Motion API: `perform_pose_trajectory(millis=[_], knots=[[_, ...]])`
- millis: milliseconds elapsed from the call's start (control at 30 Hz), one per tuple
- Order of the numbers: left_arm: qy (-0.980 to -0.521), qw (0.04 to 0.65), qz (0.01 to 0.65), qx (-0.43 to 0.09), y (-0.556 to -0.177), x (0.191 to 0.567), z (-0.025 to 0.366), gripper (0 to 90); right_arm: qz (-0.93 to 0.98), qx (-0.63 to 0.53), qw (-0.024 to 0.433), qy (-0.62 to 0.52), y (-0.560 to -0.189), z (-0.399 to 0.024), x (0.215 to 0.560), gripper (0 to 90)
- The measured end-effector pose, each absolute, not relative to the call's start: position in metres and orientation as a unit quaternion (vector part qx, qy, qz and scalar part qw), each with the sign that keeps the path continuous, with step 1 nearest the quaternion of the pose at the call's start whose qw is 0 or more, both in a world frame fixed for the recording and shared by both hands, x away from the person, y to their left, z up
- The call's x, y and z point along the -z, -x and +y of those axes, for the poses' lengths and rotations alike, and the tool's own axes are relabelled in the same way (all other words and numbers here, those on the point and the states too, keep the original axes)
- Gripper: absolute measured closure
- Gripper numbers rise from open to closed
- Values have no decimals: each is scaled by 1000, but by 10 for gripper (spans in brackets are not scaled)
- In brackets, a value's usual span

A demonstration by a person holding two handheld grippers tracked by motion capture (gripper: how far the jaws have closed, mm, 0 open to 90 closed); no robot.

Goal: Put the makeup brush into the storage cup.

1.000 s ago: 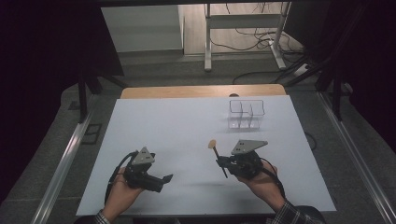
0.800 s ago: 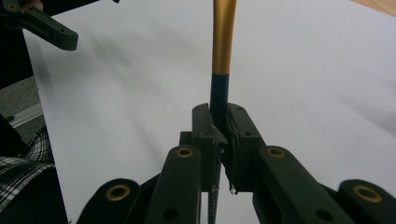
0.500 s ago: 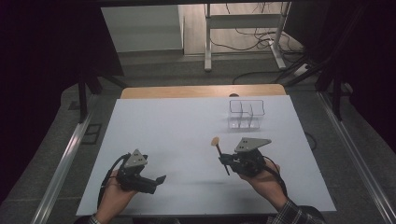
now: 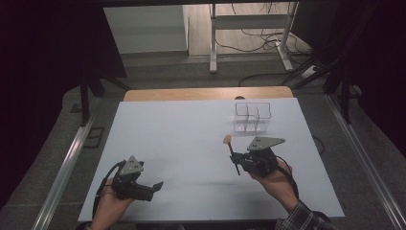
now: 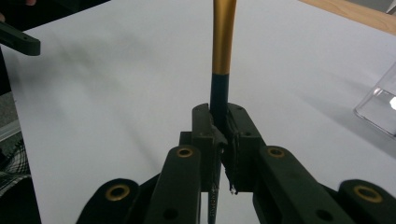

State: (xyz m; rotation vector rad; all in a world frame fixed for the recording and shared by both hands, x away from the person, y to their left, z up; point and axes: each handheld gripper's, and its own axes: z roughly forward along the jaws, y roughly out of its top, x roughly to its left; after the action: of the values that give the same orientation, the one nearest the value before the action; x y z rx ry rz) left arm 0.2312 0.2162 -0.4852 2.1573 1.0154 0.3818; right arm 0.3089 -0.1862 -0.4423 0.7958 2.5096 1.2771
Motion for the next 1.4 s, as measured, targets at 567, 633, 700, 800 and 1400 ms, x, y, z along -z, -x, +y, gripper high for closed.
perform_pose_trajectory(millis=[567,633,700,800,1400], knots=[[-823,357,415,-152,-219,487,233,5,846,-437,111,-286,-320,-197,440,836],[-822,356,418,-151,-218,488,235,5,844,-438,112,-288,-321,-198,440,835],[-821,356,420,-151,-217,488,237,5,842,-440,114,-289,-323,-200,440,835],[-821,355,421,-153,-216,488,239,5,840,-443,115,-293,-326,-202,439,835],[-809,368,433,-150,-212,490,247,1,828,-449,128,-311,-345,-213,436,835]])
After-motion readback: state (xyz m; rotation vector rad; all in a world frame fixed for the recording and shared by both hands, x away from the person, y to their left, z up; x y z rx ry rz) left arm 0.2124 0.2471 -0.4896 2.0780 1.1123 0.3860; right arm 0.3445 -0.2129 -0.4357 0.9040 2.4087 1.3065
